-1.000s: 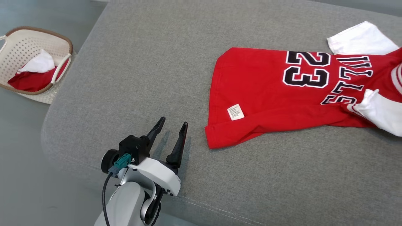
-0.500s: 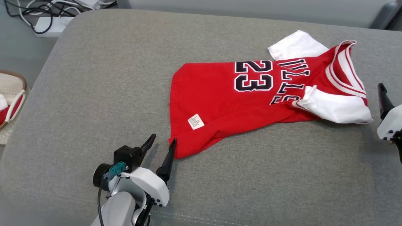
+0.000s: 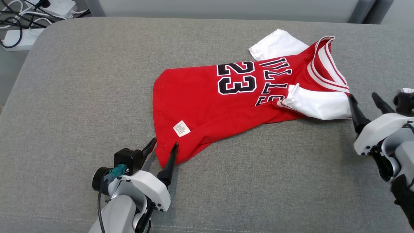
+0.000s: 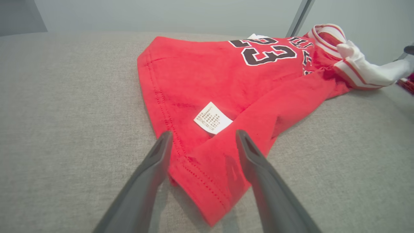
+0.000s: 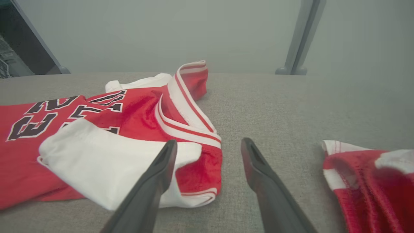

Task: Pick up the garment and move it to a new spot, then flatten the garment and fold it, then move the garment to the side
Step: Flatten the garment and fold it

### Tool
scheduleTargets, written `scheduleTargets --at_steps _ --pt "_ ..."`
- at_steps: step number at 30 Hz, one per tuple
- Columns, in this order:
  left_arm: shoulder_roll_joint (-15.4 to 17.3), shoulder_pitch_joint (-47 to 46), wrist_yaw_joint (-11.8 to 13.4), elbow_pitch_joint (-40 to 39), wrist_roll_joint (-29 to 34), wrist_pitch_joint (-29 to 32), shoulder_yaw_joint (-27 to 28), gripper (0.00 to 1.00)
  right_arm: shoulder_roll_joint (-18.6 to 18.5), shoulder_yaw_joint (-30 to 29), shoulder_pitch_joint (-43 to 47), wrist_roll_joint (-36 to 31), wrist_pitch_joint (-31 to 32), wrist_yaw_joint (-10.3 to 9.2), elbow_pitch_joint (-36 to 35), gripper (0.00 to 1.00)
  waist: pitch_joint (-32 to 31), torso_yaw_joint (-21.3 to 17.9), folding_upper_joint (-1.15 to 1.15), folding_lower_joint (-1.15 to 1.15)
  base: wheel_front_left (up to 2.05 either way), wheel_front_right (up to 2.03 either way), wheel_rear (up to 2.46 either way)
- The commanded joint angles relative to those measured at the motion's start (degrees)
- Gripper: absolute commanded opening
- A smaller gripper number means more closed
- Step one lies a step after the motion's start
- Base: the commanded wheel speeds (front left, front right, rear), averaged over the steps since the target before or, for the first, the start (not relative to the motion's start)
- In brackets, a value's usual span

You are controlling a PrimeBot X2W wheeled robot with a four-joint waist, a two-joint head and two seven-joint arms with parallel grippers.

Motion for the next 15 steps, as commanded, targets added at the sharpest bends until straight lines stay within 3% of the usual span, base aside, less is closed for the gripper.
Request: scheduleTargets --at_steps 1,8,15 --pt "1.0 -1.9 -0.4 -1.7 -0.5 -0.3 0.9 1.0 0.3 1.9 0.5 0.5 -0.4 0.18 -2.1 1.0 0.3 0.4 0.0 0.0 0.0 0.0 0.0" --pt "0.7 -1.9 -0.4 -3.7 -1.7 -0.3 -2.1 1.0 1.5 5.5 -1.5 2.1 1.9 0.18 -3.1 1.0 1.2 2.7 0.0 0.0 0.0 0.0 0.0" --pt "0.6 -1.5 -0.4 -5.3 -2.1 -0.3 -3.1 1.0 1.6 1.8 -2.0 3.3 0.2 0.18 3.6 1.0 1.9 4.7 0.0 0.0 0.0 0.0 0.0"
